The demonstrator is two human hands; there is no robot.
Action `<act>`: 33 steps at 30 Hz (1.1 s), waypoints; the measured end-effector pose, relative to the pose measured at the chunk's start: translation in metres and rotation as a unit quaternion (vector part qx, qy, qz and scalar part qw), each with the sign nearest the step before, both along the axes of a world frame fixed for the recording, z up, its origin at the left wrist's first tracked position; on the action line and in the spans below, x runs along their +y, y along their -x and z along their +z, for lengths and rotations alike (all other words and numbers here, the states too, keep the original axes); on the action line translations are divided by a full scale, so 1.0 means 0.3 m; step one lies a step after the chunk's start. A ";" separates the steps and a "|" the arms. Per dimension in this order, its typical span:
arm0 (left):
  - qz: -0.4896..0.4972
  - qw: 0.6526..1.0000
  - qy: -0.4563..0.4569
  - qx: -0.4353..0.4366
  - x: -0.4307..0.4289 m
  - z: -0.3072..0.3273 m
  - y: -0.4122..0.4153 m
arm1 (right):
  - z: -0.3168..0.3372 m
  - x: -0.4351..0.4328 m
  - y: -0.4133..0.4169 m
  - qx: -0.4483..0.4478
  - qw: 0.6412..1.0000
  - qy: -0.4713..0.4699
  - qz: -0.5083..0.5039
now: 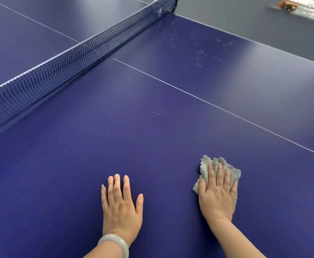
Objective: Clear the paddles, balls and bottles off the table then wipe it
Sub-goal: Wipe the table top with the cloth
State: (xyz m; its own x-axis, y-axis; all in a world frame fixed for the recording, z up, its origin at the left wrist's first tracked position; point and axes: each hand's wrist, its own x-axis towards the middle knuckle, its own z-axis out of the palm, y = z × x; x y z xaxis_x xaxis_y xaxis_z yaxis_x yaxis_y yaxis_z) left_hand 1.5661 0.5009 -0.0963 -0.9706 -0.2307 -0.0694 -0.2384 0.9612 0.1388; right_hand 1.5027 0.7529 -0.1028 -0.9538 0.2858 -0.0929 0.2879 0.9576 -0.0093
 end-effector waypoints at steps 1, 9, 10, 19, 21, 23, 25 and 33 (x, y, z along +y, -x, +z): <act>-0.009 1.000 -0.006 0.000 -0.008 0.003 0.003 | 0.000 -0.005 0.006 0.001 1.000 -0.003 -0.007; -0.020 1.000 0.006 0.002 -0.106 0.027 0.234 | 0.008 0.003 0.056 -0.006 1.000 0.011 -0.002; -0.007 1.000 0.005 -0.007 -0.094 0.025 0.263 | 0.008 0.005 0.065 -0.010 1.000 0.012 -0.002; 0.023 0.999 0.027 -0.016 -0.037 -0.004 0.305 | 0.057 0.210 0.453 -0.053 0.990 0.083 -0.097; 0.025 0.999 0.027 -0.012 -0.035 -0.014 0.306 | 0.075 0.245 0.579 -0.066 0.977 0.126 -0.157; 0.023 0.999 0.025 -0.006 -0.033 -0.020 0.308 | 0.092 0.248 0.705 -0.064 0.965 0.160 -0.200; 0.021 0.999 0.024 -0.002 -0.035 -0.025 0.310 | 0.104 0.205 0.825 -0.059 0.962 0.181 -0.194; 0.031 0.999 0.034 -0.009 -0.037 -0.026 0.315 | 0.074 -0.344 0.964 -0.105 0.973 0.130 0.162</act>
State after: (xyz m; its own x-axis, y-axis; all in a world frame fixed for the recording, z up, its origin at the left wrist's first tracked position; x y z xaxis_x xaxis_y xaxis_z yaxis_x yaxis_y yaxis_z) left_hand 1.4714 0.4898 -0.1040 -0.9527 -0.2959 -0.0694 -0.3004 0.9514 0.0682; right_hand 1.2135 0.6498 -0.0807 -0.9423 -0.0854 -0.3237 -0.0067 0.9715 -0.2368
